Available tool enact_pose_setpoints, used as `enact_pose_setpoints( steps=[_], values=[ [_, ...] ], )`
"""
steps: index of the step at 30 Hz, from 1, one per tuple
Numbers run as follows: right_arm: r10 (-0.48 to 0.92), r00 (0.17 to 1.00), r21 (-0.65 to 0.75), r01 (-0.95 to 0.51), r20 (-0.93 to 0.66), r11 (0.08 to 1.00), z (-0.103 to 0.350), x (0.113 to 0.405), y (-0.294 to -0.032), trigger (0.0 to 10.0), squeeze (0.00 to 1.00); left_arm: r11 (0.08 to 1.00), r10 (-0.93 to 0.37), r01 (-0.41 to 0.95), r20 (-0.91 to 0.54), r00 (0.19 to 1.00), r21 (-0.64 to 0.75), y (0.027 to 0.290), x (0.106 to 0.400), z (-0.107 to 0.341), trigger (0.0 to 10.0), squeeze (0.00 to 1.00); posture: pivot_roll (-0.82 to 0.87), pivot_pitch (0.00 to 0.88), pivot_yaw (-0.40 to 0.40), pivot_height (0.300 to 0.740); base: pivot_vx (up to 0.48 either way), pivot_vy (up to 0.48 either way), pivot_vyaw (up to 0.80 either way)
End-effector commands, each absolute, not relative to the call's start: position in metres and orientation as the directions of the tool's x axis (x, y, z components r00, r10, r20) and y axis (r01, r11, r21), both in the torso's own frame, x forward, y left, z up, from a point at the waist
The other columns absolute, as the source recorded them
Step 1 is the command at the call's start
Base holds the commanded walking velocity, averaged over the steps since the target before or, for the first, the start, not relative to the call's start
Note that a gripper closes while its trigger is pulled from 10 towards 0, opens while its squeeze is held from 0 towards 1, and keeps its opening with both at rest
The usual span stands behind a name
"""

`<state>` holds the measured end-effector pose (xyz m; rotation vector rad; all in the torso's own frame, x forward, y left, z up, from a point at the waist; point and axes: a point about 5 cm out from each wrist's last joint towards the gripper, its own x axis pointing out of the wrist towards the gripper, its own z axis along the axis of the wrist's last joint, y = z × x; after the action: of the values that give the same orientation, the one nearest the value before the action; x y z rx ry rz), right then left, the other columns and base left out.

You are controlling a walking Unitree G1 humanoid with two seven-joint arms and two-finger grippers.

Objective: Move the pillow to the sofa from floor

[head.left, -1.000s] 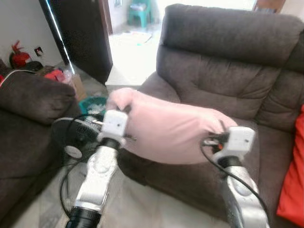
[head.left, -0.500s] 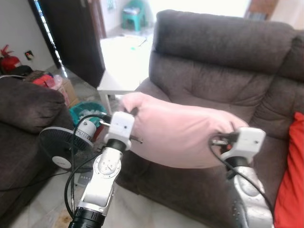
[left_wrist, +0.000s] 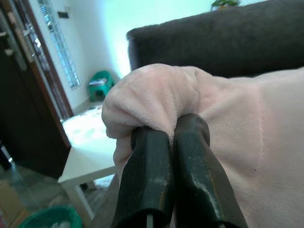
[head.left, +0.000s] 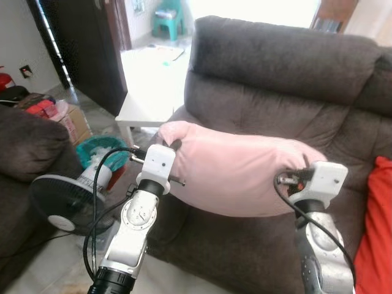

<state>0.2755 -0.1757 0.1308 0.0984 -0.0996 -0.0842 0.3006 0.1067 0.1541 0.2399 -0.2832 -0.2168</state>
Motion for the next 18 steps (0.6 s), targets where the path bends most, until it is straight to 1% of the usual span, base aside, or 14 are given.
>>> enact_pose_setpoints(
  steps=[1,15,16,18],
  values=[
    [-0.086,0.979,0.119,0.065,0.185,0.991,0.1491,0.2773,-0.1747,10.0,0.0,0.952,-0.243,0.174,0.273,0.931,0.254,0.1055,0.3013,0.16,10.0,0.0,0.07,0.019,-0.042,0.74,0.274,0.0,0.0],
    [-0.097,0.977,0.104,0.078,0.187,0.991,0.1499,0.2781,-0.1769,10.0,0.0,0.951,-0.246,0.178,0.273,0.93,0.252,0.1051,0.3012,0.16,10.0,0.0,0.07,0.024,-0.045,0.74,0.272,0.0,0.0],
    [-0.097,0.978,0.103,0.078,0.187,0.992,0.15,0.2783,-0.1768,10.0,0.0,0.952,-0.247,0.181,0.271,0.93,0.248,0.1053,0.3014,0.1598,10.0,0.0,0.08,0.024,-0.044,0.74,0.27,0.0,0.0],
    [-0.096,0.979,0.085,0.082,0.178,0.993,0.15,0.2792,-0.1775,10.0,0.0,0.955,-0.273,0.229,0.252,0.929,0.189,0.1047,0.3026,0.1589,10.0,0.0,0.08,0.024,-0.045,0.74,0.0,0.0,0.0]
  ],
)
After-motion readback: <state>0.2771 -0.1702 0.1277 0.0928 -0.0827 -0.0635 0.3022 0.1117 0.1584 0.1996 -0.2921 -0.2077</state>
